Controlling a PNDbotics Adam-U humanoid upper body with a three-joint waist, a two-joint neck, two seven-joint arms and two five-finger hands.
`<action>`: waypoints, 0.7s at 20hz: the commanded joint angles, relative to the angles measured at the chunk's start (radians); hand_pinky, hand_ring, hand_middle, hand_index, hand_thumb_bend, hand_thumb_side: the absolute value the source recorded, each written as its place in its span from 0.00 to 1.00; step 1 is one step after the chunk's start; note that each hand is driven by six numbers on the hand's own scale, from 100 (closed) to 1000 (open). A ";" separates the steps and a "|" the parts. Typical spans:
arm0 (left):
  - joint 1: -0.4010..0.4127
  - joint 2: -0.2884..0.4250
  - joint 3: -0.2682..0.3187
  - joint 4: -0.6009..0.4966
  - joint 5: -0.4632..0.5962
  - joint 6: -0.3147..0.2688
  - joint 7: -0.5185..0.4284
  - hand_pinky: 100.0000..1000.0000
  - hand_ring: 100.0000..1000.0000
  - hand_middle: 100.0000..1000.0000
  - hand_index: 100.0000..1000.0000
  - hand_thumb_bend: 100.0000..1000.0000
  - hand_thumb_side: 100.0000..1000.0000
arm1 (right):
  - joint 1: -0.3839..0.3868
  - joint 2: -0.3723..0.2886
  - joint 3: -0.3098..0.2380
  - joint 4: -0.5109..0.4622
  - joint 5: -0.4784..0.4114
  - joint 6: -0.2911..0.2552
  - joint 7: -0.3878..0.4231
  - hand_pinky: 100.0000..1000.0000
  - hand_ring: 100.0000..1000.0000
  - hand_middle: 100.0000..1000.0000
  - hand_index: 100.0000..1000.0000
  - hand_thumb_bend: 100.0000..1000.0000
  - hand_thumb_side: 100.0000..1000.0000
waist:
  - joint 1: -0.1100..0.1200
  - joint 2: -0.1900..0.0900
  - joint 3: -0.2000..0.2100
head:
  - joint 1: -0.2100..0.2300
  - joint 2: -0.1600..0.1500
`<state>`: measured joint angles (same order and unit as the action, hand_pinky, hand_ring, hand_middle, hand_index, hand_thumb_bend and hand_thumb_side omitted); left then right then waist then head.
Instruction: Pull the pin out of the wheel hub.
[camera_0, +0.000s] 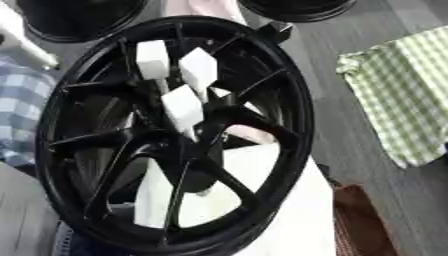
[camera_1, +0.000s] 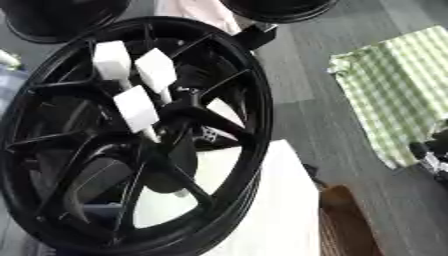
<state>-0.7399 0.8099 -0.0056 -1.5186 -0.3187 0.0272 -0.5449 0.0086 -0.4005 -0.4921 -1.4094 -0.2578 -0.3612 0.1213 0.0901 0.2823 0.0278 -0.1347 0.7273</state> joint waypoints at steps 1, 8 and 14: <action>-0.006 0.043 0.033 0.009 -0.009 -0.017 0.016 0.23 0.16 0.07 0.34 0.00 0.16 | -0.003 -0.024 -0.008 -0.022 -0.010 0.001 -0.002 0.65 0.56 0.53 0.78 0.62 0.12 | -0.005 -0.020 0.004 | -0.001 -0.010; 0.107 0.024 0.213 0.193 -0.122 0.093 0.130 0.31 0.22 0.14 0.40 0.00 0.16 | 0.007 -0.024 -0.013 -0.021 -0.008 -0.005 -0.011 0.65 0.55 0.53 0.78 0.62 0.12 | -0.010 -0.026 0.019 | -0.005 -0.004; 0.069 0.012 0.214 0.337 -0.185 0.096 0.202 0.86 0.78 0.68 0.84 0.02 0.11 | 0.005 -0.025 -0.011 -0.021 -0.009 -0.004 -0.008 0.65 0.55 0.53 0.78 0.62 0.12 | -0.009 -0.027 0.013 | -0.001 -0.004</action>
<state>-0.6522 0.7904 0.1940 -1.1956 -0.4926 0.1291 -0.3602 0.0176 -0.4001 -0.4979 -1.4095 -0.2582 -0.3655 0.1133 0.0841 0.2767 0.0400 -0.1363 0.7275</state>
